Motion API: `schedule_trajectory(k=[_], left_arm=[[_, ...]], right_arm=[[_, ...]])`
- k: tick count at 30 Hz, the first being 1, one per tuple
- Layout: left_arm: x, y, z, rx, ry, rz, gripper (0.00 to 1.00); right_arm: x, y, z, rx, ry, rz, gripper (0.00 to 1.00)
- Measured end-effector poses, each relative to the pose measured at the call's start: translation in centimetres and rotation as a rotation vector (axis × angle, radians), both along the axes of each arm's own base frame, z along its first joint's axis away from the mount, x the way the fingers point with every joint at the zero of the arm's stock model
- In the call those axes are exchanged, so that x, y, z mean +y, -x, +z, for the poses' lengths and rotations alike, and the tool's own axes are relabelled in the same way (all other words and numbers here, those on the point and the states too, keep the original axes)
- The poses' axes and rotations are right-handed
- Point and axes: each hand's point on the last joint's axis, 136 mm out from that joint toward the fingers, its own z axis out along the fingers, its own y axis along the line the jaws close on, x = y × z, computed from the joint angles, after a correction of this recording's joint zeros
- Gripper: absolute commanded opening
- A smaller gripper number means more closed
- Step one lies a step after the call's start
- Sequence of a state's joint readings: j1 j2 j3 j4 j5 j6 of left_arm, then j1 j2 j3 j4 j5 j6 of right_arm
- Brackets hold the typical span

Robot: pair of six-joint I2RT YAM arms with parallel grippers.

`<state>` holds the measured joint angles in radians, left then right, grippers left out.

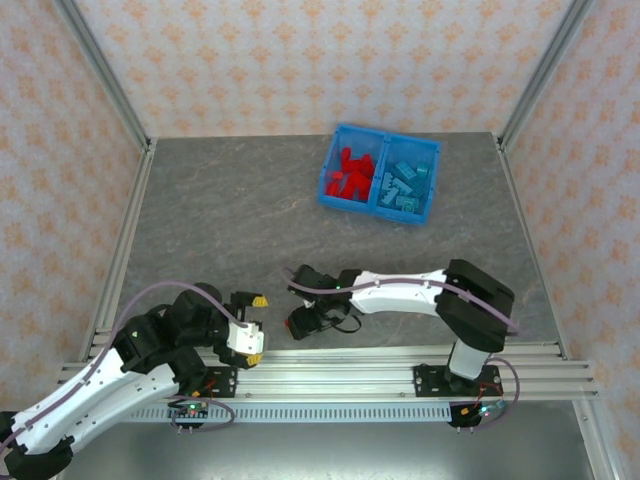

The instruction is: Sort the legos into containers by color

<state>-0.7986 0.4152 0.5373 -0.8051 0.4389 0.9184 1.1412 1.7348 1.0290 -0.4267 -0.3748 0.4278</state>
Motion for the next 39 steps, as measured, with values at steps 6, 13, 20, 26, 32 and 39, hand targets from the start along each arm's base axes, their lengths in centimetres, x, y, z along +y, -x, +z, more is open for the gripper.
schedule_trajectory(k=[6,13,20,26,32,39], left_arm=[[-0.2,-0.1,0.0,-0.008,0.011,-0.002,1.00],[-0.4,-0.3,-0.3,-0.020,0.024,-0.002,1.00],[-0.5,-0.4,-0.4,-0.022,0.027,-0.002,1.00],[-0.9,-0.2,0.0,-0.034,0.071,-0.020,1.00],[-1.2,-0.5,1.2,-0.084,0.129,-0.018,1.00],[-1.5,-0.8,2.3,-0.125,0.187,-0.009,1.00]], right_arm=[[0.3,-0.3,-0.6,-0.012,0.019,0.009,0.58],[-0.1,-0.7,-0.9,-0.044,0.050,-0.003,0.44],[0.0,-1.7,-0.7,-0.103,0.061,-0.018,0.32],[-1.4,-2.7,1.1,-0.183,0.044,-0.089,0.30],[-3.2,-5.9,8.8,-0.337,-0.112,-0.233,0.32],[-13.0,-15.7,16.0,-0.550,-0.171,-0.598,0.32]])
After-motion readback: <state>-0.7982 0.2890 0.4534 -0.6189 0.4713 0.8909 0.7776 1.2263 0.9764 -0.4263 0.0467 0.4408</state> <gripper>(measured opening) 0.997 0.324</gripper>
